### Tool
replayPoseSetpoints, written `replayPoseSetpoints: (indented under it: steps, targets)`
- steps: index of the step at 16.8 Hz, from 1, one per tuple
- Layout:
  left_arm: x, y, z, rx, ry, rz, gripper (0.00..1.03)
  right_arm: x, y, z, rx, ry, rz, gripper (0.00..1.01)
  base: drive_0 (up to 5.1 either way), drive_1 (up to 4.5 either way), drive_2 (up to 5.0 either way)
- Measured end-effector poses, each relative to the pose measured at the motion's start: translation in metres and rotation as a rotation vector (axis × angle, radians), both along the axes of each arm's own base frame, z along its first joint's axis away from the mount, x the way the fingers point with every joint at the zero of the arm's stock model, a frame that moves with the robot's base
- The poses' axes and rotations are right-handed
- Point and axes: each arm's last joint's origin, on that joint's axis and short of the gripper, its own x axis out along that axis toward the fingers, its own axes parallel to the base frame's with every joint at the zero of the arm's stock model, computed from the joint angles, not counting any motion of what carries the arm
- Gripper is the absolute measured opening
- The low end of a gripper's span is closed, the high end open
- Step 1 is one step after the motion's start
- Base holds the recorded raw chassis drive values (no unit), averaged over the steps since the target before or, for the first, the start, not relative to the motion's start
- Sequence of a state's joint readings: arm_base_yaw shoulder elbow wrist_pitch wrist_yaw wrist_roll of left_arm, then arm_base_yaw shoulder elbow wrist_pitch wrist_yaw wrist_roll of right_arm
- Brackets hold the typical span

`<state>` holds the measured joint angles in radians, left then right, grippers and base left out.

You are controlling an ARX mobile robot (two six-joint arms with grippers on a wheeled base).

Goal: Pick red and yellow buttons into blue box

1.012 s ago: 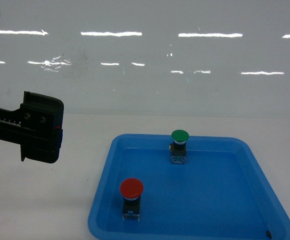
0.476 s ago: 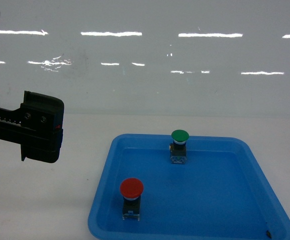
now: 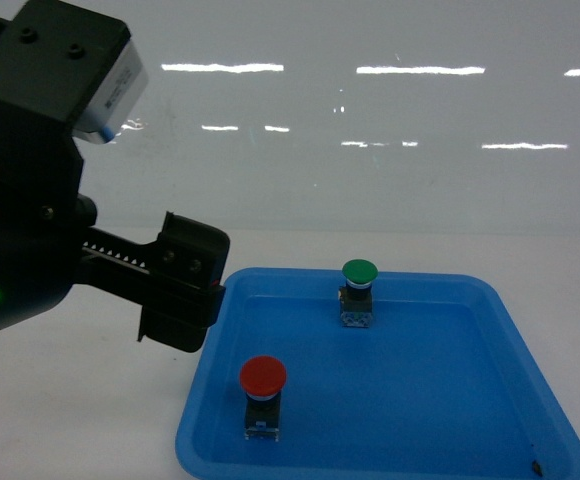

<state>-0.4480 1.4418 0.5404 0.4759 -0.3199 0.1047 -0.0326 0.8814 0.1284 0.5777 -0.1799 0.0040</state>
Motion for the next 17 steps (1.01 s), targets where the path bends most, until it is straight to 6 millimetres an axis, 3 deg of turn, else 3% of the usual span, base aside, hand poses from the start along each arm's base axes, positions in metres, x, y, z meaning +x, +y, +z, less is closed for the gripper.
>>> replayPoseSetpoints:
  steps: [8,15,17]
  targets:
    - [0.037,-0.039,0.0,-0.109,0.163,-0.068,0.98,0.0,0.0,0.0,0.0,0.0,0.0,0.29,0.0,0.0,0.0]
    - [0.031,-0.038,-0.029,-0.305,0.351,-0.05,0.98,0.0,0.0,0.0,0.0,-0.001,0.0,0.29,0.0,0.0,0.0]
    - [0.026,-0.046,-0.038,-0.309,0.376,-0.06,0.98,0.0,0.0,0.0,0.0,0.0,0.0,0.29,0.0,0.0,0.0]
